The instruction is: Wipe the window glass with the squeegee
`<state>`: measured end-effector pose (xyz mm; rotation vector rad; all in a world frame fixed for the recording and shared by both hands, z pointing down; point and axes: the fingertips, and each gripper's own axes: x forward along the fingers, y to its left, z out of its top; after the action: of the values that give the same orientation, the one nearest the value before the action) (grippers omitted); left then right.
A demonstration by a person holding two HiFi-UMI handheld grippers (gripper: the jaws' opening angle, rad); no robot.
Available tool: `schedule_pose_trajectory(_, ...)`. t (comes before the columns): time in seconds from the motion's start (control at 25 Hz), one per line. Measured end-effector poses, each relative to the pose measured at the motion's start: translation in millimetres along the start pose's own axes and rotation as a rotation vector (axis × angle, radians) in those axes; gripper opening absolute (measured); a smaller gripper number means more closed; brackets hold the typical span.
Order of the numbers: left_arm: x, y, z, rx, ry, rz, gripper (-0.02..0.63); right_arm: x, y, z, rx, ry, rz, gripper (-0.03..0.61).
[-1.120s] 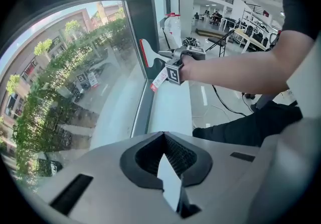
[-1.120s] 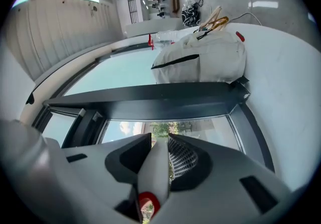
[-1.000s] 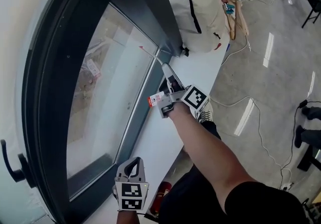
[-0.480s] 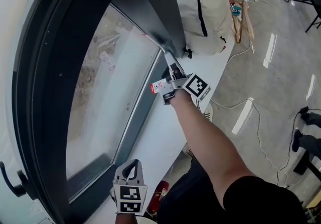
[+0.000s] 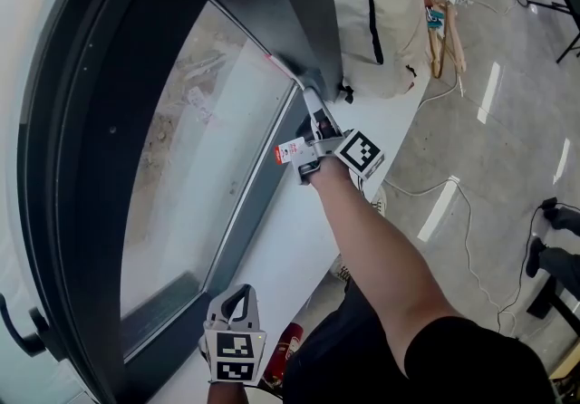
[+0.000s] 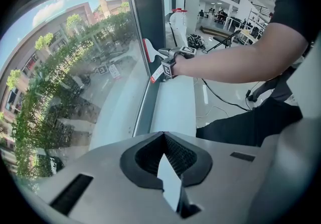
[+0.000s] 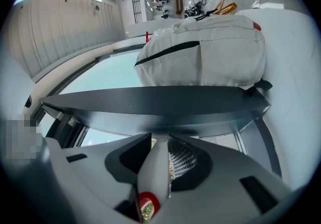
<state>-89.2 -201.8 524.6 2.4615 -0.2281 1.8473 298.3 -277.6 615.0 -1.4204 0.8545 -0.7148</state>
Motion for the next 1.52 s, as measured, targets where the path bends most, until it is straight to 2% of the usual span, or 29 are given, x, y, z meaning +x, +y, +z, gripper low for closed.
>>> schedule_pose_trajectory(0.24, -2.9, 1.4, -7.1, -0.004, -0.006, 0.004, 0.0, -9.7, 4.5, -19.3, 0.016, 0.018, 0.014, 0.092)
schedule_pose_trajectory(0.56, -10.4, -4.4, -26.0, -0.013, -0.021, 0.009, 0.0, -37.8, 2.5, -52.8, 0.029, 0.053, -0.011, 0.092)
schedule_pose_trajectory(1.12, -20.0, -14.3, -87.0, -0.012, -0.037, -0.002, 0.0, -87.0, 15.4, -117.1, 0.015, 0.112, 0.009, 0.092)
schedule_pose_trajectory(1.52, -33.6, -4.5, -126.9, -0.022, -0.044, 0.007, 0.0, -130.0, 23.5, -185.7, 0.038, 0.193, 0.002, 0.092)
